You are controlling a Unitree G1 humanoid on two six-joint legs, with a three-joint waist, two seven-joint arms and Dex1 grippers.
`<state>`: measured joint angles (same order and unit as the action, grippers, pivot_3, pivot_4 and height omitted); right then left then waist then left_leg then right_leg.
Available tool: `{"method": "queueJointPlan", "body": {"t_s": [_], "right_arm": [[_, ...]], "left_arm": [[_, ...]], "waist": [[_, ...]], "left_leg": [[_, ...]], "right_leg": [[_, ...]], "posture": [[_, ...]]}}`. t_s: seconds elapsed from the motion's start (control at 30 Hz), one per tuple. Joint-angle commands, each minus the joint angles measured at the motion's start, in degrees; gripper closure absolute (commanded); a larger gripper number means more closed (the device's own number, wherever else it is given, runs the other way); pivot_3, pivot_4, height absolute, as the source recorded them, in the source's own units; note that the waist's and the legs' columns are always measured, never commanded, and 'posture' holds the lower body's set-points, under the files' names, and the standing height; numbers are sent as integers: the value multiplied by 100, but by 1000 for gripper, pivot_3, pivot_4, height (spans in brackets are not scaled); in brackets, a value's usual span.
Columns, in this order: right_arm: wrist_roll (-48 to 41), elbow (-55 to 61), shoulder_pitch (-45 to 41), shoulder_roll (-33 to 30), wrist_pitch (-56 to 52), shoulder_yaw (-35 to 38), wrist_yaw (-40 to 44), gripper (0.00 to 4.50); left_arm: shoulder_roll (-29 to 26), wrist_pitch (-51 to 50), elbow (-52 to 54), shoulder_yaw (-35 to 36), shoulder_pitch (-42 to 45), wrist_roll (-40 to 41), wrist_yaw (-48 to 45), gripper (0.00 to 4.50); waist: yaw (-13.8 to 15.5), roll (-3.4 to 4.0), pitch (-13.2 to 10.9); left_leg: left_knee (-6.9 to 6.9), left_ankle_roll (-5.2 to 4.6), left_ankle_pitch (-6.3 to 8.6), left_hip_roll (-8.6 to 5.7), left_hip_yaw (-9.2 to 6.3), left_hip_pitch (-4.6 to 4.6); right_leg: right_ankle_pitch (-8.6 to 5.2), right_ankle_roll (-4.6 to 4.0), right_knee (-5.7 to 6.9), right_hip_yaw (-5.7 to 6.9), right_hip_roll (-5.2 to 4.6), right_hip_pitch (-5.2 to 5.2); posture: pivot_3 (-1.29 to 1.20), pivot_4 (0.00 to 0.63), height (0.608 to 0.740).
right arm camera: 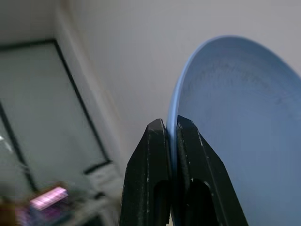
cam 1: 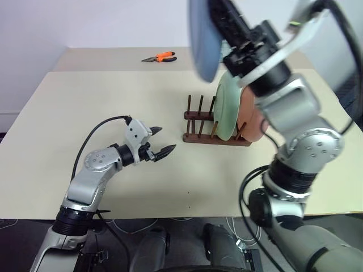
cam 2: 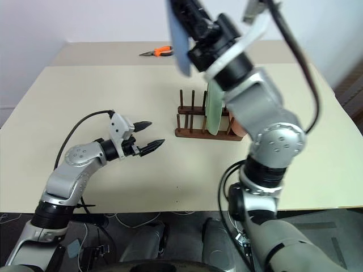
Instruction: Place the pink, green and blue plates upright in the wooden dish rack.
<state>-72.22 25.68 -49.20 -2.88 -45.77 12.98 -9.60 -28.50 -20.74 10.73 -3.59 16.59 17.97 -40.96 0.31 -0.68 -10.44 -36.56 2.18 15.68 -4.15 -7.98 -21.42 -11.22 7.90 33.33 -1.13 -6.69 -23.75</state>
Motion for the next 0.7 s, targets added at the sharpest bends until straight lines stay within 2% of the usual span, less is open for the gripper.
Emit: {"method": "queueJointPlan", "body": {"t_s": [0.03, 0.37, 0.57, 0.67, 0.7], "right_arm": [[-514, 50, 178, 250, 184, -17, -855, 4478], [-641, -326, 614, 263, 349, -227, -1625, 4478], [-814, -705, 684, 283, 324, -256, -1796, 4478], [-513, -873, 586, 31, 289, -286, -1621, 3485], [-423, -888, 550, -62, 289, -295, -1548, 3029]], "left_arm": [[-98, 99, 174, 249, -112, 33, 16, 544], [-47, 19, 344, 238, -199, 41, 45, 544], [-27, -7, 372, 222, -200, 38, 34, 544], [-8, -20, 395, 202, -199, 31, 52, 544], [2, -28, 407, 192, -199, 27, 63, 544]], "waist": [[2, -1, 2], [-142, 1, 6], [-144, 1, 6], [-142, 1, 6], [-132, 1, 6]], "left_leg": [[2, 0, 0, -1, 1, 1], [31, 3, -5, 1, 22, 10], [34, 4, -7, 3, 29, 9], [33, 4, -7, 3, 30, 8], [33, 4, -7, 3, 31, 8]], "right_leg": [[0, 0, -1, 0, 0, 0], [1, -2, 1, -1, 6, -10], [4, -6, 6, -7, 9, -22], [4, -6, 5, -7, 9, -22], [4, -6, 5, -8, 9, -21]], "posture": [[0, 150, 740], [0, 150, 740], [0, 150, 740], [0, 150, 740], [0, 150, 740]]}}
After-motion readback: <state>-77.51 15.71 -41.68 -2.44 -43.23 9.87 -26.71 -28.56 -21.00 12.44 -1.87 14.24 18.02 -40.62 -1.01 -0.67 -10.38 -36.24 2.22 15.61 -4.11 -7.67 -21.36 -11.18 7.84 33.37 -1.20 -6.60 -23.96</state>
